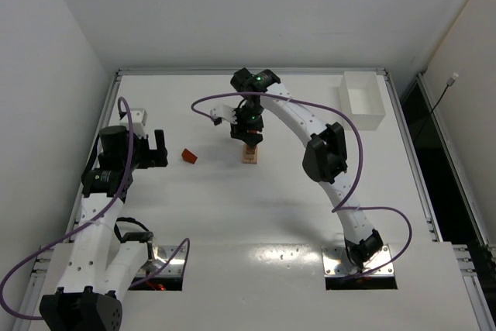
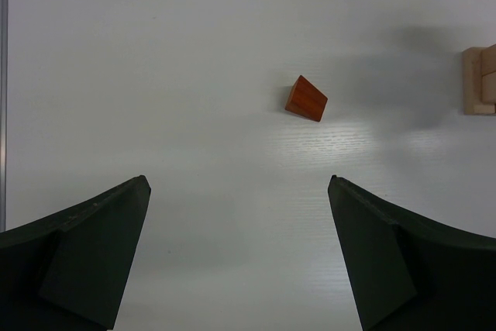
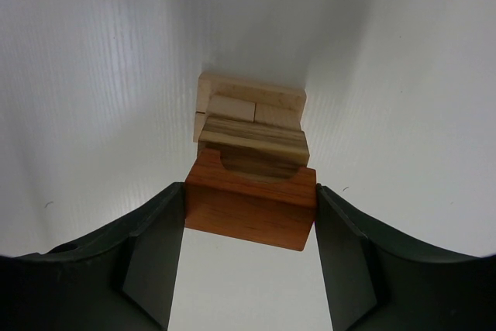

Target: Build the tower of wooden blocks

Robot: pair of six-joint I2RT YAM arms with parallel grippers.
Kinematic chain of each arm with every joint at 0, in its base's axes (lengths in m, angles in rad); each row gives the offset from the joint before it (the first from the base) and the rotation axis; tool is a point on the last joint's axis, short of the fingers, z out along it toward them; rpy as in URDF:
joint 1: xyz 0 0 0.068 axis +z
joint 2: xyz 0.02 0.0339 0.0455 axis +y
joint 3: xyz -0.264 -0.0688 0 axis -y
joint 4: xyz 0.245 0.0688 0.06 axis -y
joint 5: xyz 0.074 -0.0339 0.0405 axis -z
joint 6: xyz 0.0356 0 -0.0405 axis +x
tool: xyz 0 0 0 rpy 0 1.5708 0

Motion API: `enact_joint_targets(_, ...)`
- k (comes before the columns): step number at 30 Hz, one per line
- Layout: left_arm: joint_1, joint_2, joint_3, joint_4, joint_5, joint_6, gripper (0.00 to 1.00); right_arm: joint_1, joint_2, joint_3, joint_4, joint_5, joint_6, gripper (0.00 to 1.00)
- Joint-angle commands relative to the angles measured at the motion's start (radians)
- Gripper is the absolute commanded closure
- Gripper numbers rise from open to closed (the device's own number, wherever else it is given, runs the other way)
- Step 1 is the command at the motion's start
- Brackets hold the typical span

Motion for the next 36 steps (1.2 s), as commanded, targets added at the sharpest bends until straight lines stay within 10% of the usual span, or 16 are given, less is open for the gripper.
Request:
enact_joint_targets(1, 0.013, -0.007, 0.007, 0.025, -0.003, 0.01, 0.0, 0.004, -0.006, 0.036, -0.002, -0.009, 0.014, 0.47)
enact_joint_targets(21, 0.013, 0.002, 0.007, 0.025, -0.012, 0.01, 0.0, 0.014, -0.006, 0.036, 0.008, -0.009, 0.014, 0.55)
enact_joint_targets(36, 0.013, 0.002, 0.007, 0.025, -0.012, 0.01, 0.0, 0.023, 0.003, 0.036, 0.008, 0.0, 0.014, 0.27)
